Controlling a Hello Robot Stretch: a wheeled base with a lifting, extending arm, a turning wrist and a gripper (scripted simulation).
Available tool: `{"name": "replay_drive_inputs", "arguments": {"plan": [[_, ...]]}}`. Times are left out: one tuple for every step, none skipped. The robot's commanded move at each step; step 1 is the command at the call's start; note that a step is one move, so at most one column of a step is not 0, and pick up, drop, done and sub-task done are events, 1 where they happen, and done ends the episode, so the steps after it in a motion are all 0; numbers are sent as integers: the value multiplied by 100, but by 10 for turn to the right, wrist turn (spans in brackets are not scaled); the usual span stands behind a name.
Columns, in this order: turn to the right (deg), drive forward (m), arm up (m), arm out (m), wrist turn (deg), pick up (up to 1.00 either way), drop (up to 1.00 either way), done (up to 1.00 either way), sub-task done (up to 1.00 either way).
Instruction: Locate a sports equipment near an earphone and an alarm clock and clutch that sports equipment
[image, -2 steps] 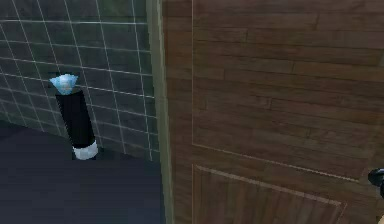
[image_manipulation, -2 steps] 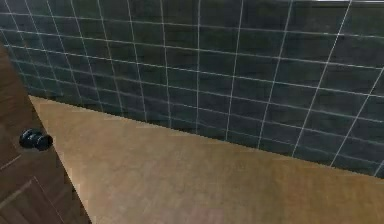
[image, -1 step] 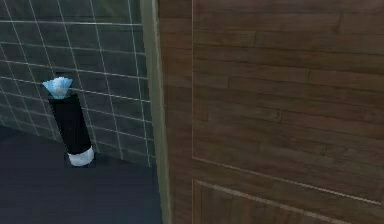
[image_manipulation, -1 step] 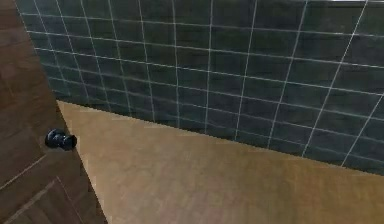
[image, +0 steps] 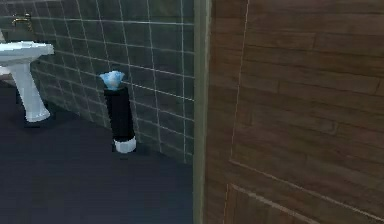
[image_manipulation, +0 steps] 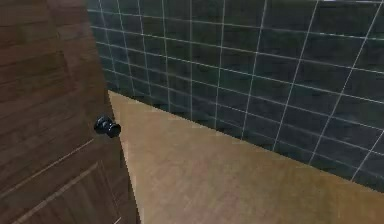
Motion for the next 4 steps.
{"name": "replay_drive_inputs", "arguments": {"plan": [[0,45,0,0,0,0,0,0,0],[-450,0,0,0,0,0,0,0,0],[-150,0,0,0,0,0,0,0,0],[0,100,0,0,0,0,0,0,0]]}}
